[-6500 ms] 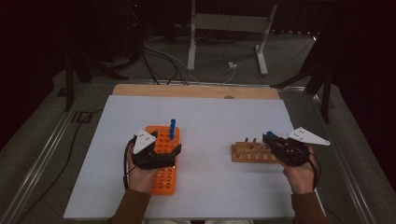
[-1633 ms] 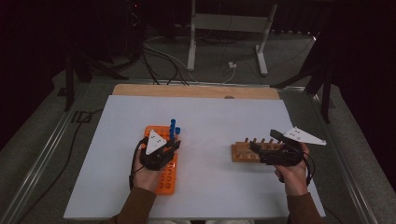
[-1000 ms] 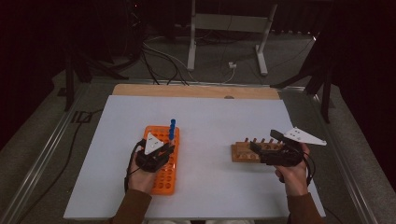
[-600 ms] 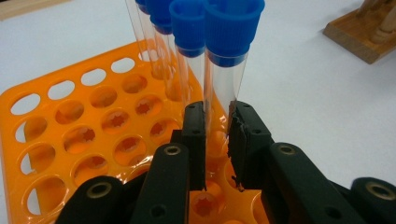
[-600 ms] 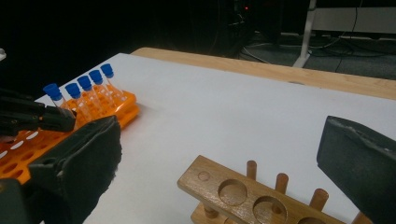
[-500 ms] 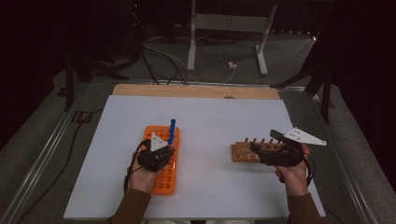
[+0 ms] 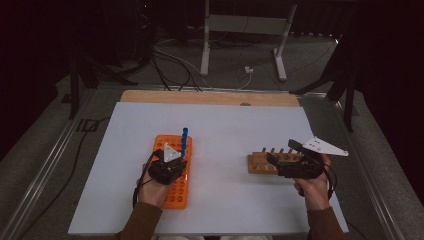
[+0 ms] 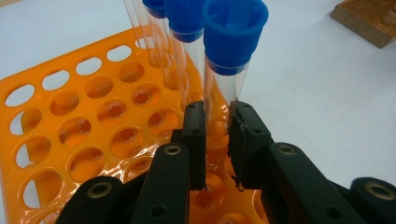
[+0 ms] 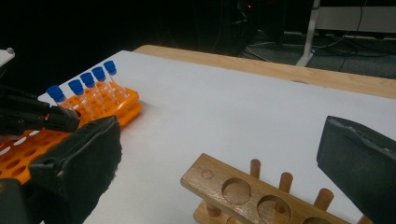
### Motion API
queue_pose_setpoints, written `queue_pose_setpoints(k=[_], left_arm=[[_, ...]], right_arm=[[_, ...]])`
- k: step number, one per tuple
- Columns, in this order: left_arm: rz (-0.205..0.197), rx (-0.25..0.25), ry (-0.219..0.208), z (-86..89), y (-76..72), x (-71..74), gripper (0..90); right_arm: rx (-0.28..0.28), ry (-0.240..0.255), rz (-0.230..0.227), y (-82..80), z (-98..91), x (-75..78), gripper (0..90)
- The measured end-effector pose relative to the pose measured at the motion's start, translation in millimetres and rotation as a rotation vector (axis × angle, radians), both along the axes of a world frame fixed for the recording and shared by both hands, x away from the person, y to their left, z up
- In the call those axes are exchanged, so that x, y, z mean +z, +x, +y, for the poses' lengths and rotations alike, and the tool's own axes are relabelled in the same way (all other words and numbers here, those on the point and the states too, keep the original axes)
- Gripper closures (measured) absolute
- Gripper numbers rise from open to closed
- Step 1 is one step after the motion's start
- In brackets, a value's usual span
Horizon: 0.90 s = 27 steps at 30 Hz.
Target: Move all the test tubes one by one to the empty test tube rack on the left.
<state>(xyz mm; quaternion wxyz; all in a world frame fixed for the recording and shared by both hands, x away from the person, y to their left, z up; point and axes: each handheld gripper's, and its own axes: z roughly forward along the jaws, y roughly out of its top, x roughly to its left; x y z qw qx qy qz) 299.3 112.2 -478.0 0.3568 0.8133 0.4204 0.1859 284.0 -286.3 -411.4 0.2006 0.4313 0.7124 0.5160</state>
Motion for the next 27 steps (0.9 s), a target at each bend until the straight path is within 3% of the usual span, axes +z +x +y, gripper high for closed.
queue_pose_setpoints(k=[6,11,17,19,22,27], left_arm=[[0.002,-0.003,-0.01,1.8,-0.3,0.2,77.4],[-0.032,-0.017,-0.067,12.4,-7.7,3.6,61.9],[-0.172,-0.004,-0.18,38.7,-26.2,20.1,43.7],[-0.233,0.027,-0.217,49.9,-34.2,27.6,37.4],[-0.292,0.075,-0.245,62.5,-43.0,34.9,27.9],[-0.351,0.149,-0.253,83.2,-55.0,40.3,16.8]], right_arm=[[0.006,0.002,-0.005,-0.4,0.1,-0.3,0.0],[0.019,0.013,-0.02,-1.8,-1.4,-1.1,0.0],[0.044,0.025,-0.045,-3.7,-0.5,-4.5,0.0],[0.052,0.027,-0.057,-4.5,-0.4,-6.2,0.0],[0.061,0.031,-0.069,-6.4,-0.4,-9.4,0.0],[0.067,0.037,-0.092,-9.1,-1.5,-12.4,0.0]])
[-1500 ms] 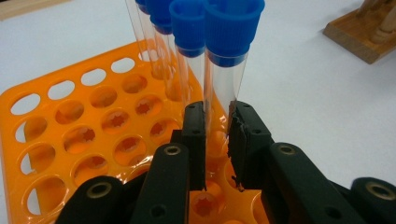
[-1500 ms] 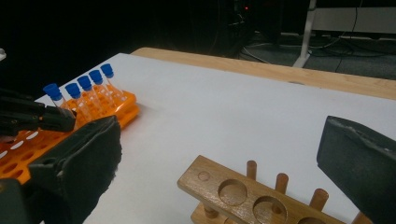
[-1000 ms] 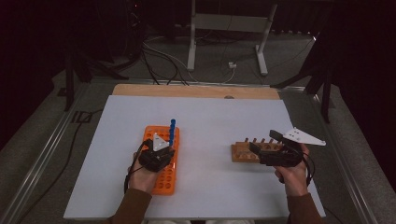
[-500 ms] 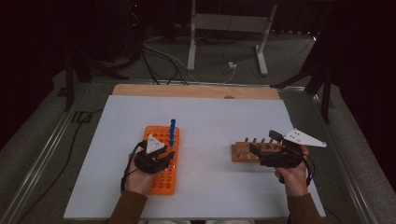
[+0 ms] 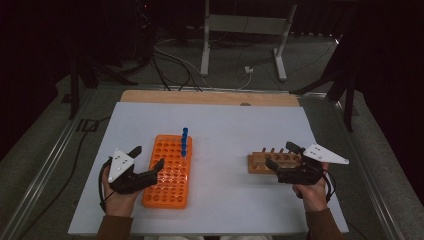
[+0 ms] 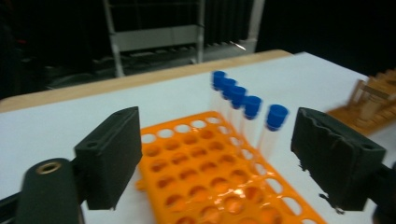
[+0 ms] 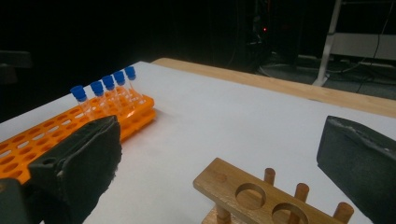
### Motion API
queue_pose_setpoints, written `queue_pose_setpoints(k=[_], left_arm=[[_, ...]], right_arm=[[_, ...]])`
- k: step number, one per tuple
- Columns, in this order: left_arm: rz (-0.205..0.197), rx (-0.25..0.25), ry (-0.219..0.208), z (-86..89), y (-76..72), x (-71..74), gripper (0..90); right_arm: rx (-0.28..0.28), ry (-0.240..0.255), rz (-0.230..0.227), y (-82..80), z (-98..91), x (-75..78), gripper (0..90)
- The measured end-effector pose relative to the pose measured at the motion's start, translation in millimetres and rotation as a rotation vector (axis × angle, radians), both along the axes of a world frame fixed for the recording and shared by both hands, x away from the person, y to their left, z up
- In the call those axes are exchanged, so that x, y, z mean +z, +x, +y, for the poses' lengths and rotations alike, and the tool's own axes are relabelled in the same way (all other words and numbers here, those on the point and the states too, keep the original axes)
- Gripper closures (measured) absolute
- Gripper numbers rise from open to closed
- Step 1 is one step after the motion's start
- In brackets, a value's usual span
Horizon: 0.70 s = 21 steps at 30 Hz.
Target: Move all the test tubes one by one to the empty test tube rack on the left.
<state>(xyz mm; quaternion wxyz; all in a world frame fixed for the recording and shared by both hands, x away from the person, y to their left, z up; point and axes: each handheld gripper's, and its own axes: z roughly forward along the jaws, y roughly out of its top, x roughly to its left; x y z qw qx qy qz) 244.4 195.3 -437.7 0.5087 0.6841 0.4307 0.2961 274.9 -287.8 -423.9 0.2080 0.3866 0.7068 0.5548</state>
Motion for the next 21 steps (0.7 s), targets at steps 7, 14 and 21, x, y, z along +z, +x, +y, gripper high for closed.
queue_pose_setpoints(k=[7,14,21], left_arm=[[-0.025,0.067,-0.02,25.5,-11.9,-1.8,3.8],[-0.043,0.118,-0.035,43.9,-17.8,-4.5,0.8],[-0.042,0.139,-0.037,46.1,-17.1,-6.5,0.7]], right_arm=[[-0.024,0.012,-0.026,-2.0,-7.6,-5.9,0.0],[-0.045,0.016,-0.03,-1.9,-15.4,-11.7,0.0],[-0.056,0.002,-0.027,-1.7,-16.0,-16.3,0.0]])
